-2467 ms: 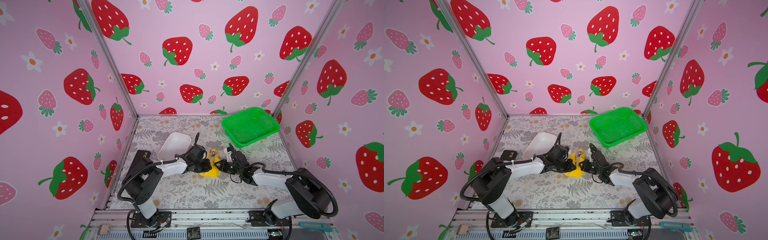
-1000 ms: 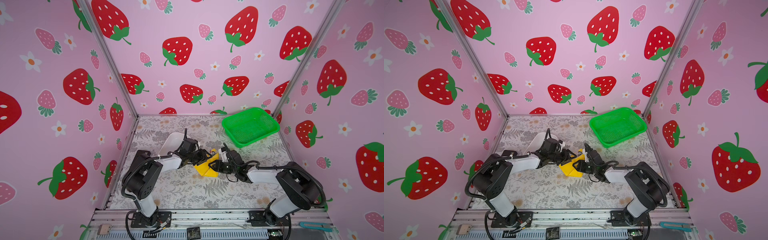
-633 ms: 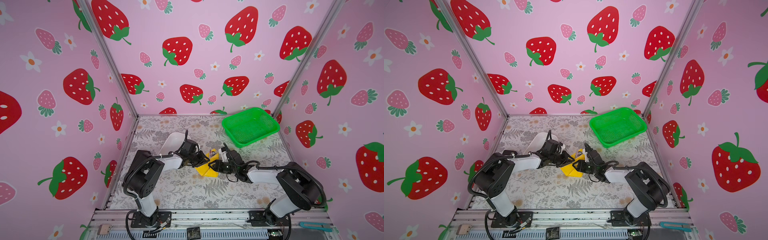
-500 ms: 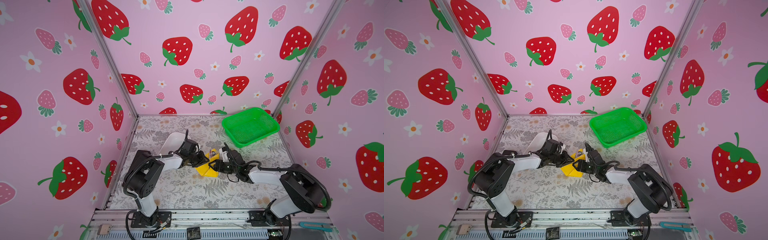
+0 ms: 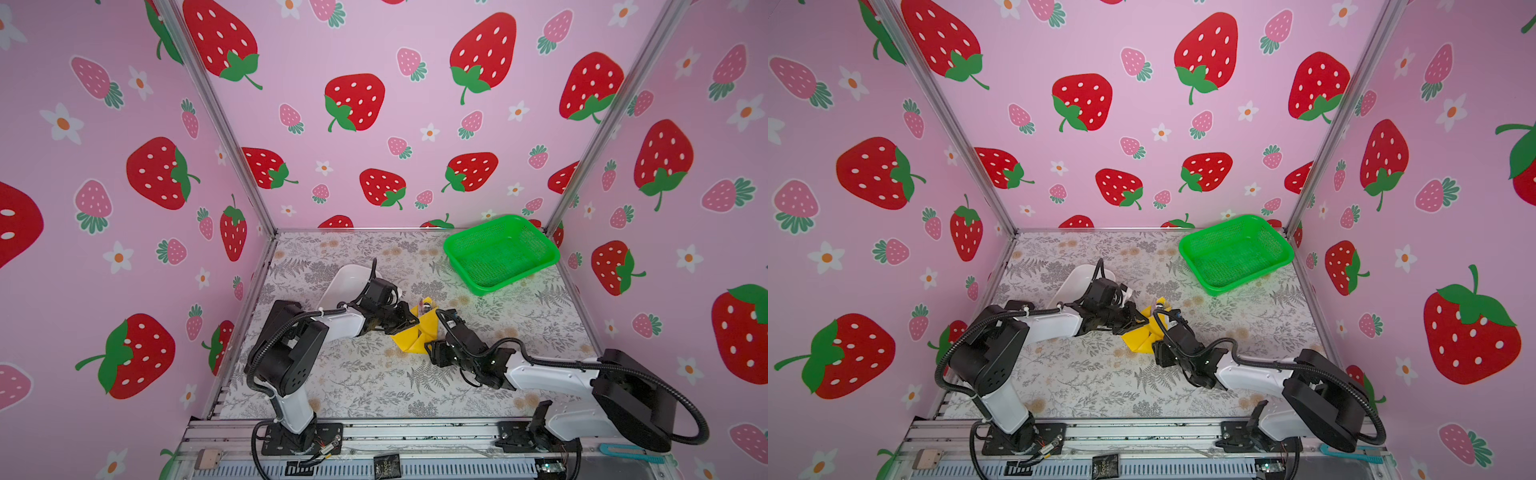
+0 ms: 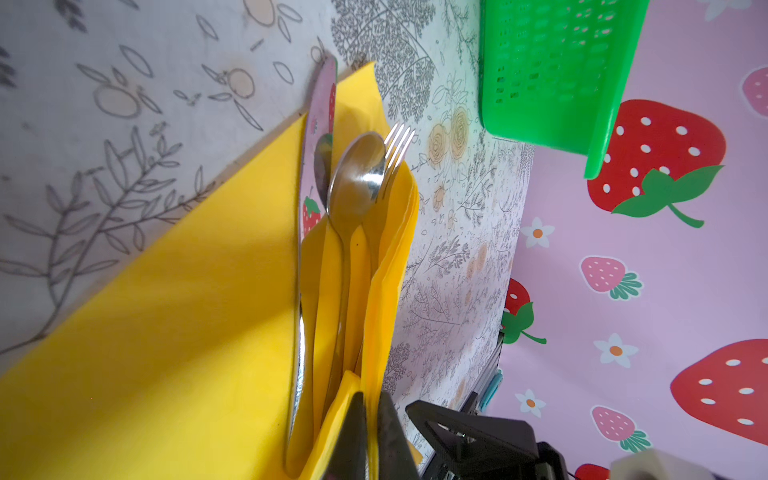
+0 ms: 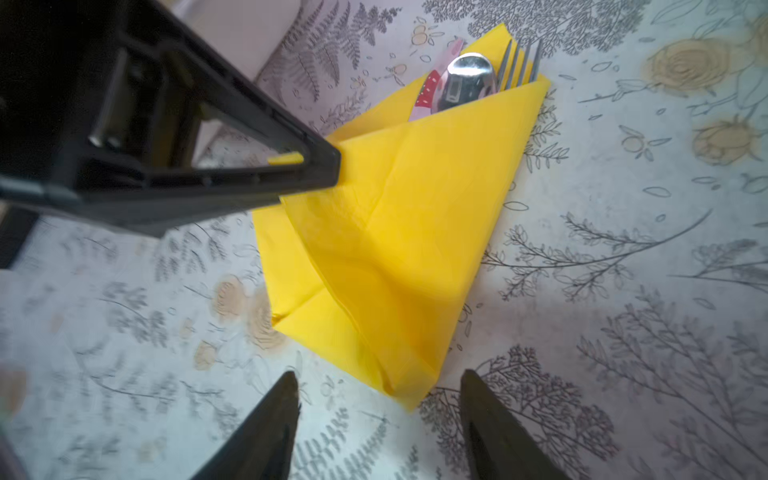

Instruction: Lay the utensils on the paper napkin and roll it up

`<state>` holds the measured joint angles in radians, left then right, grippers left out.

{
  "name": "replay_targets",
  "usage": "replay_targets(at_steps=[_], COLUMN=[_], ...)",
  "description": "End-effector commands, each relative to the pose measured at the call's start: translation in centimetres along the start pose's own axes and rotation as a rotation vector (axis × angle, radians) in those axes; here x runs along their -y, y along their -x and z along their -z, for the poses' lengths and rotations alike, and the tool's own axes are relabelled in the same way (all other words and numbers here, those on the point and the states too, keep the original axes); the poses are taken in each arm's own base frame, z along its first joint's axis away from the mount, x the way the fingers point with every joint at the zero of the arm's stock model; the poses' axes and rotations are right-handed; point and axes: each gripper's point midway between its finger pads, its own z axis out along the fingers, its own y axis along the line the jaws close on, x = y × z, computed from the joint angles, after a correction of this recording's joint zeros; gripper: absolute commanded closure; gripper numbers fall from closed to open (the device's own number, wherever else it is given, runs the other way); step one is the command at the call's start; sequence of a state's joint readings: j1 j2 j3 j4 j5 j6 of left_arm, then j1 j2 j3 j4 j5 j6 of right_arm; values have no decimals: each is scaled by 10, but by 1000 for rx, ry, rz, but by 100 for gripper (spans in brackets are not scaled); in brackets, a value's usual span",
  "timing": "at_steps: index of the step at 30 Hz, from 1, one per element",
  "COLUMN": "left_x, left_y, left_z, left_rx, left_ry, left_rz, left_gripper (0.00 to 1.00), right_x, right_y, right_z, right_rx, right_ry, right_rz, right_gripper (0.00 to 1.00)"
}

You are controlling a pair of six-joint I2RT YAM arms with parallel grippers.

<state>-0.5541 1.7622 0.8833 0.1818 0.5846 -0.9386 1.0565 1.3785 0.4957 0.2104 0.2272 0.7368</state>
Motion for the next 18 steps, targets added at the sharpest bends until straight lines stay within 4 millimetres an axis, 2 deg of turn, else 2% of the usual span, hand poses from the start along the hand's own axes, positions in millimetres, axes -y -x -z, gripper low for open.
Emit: replay_targets(at_steps=[1, 7, 9, 14, 18], left_x=[15, 15, 16, 17, 17], left_y=[6, 7, 7, 8, 8], left_z=[2, 1, 2, 2, 2], left_rx=[2, 2, 4, 4, 4], left_ry=[-35, -37, -38, -40, -40], left_rz=[-29, -26, -29, -27, -27], left_gripper=[90, 90, 90, 90, 90], right_x=[16, 12, 12, 12, 14], right_y=[9, 8, 7, 1, -4], right_z=[-5, -10, -10, -9, -9], right_rx=[44, 43, 45, 31, 18], right_ry=[-172, -234, -249, -265, -290], right_rz=[86, 147, 156, 177, 193], right_gripper=[47, 60, 67, 76, 79])
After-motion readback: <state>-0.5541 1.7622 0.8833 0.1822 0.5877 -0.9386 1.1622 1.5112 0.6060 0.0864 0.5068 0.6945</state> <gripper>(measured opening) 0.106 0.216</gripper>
